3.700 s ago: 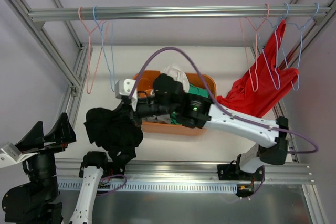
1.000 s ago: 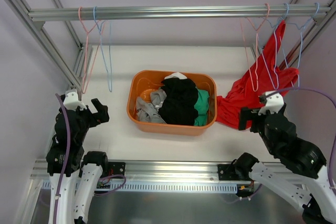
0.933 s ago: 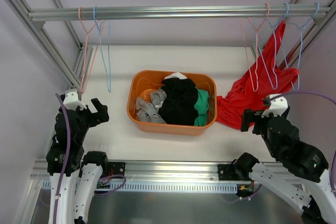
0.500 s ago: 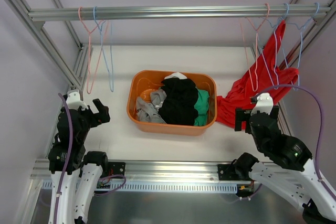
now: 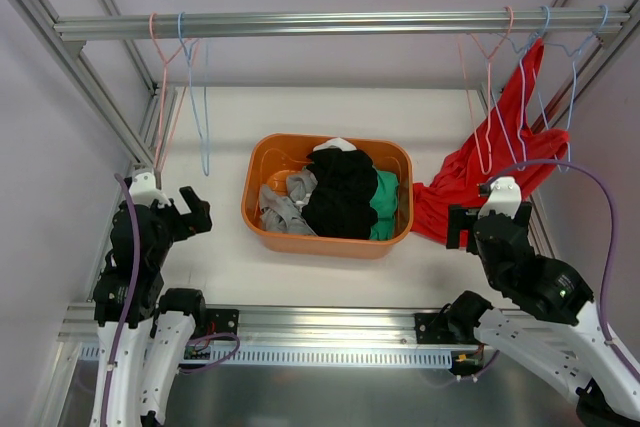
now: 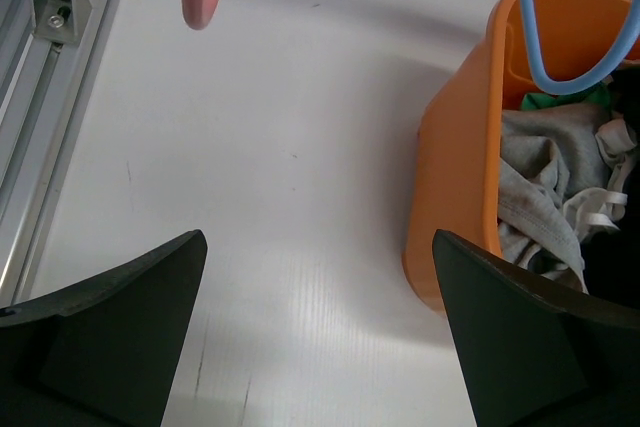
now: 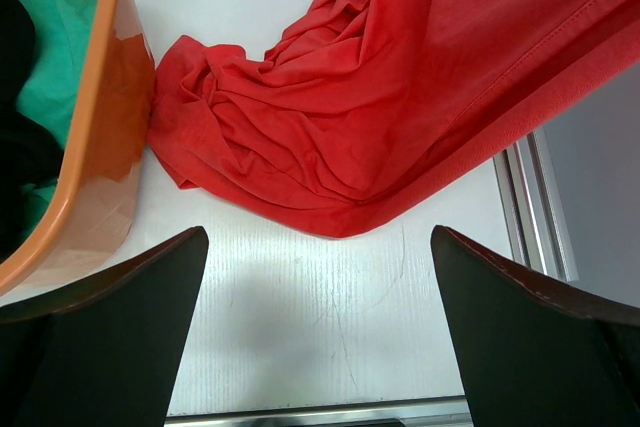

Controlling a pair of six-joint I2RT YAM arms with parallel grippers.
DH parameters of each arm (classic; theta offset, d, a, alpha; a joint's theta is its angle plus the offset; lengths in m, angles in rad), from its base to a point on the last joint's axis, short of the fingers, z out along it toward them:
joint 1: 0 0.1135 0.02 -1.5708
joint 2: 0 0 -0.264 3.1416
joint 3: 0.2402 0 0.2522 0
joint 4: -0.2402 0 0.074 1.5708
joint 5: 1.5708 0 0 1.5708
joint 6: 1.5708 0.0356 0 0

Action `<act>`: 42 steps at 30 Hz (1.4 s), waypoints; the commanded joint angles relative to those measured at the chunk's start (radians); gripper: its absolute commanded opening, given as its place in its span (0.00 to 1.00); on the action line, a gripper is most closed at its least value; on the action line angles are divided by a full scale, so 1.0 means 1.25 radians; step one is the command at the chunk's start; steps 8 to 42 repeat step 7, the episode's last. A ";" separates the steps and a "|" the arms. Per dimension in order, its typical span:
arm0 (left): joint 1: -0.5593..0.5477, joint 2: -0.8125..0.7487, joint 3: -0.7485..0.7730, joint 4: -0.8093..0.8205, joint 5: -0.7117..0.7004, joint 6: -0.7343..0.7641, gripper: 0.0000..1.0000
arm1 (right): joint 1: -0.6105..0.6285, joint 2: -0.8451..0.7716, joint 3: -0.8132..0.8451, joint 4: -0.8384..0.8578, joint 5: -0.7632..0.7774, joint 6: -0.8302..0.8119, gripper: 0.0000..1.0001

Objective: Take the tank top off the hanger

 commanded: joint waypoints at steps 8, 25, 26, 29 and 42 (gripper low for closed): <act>-0.011 -0.010 -0.010 0.030 0.027 0.015 0.99 | 0.000 0.014 0.014 0.040 0.016 0.026 1.00; -0.011 -0.010 -0.010 0.030 0.027 0.015 0.99 | 0.000 0.014 0.014 0.040 0.016 0.026 1.00; -0.011 -0.010 -0.010 0.030 0.027 0.015 0.99 | 0.000 0.014 0.014 0.040 0.016 0.026 1.00; -0.011 -0.010 -0.010 0.030 0.027 0.015 0.99 | 0.000 0.014 0.014 0.040 0.016 0.026 1.00; -0.011 -0.010 -0.010 0.030 0.027 0.015 0.99 | 0.000 0.014 0.014 0.040 0.016 0.026 1.00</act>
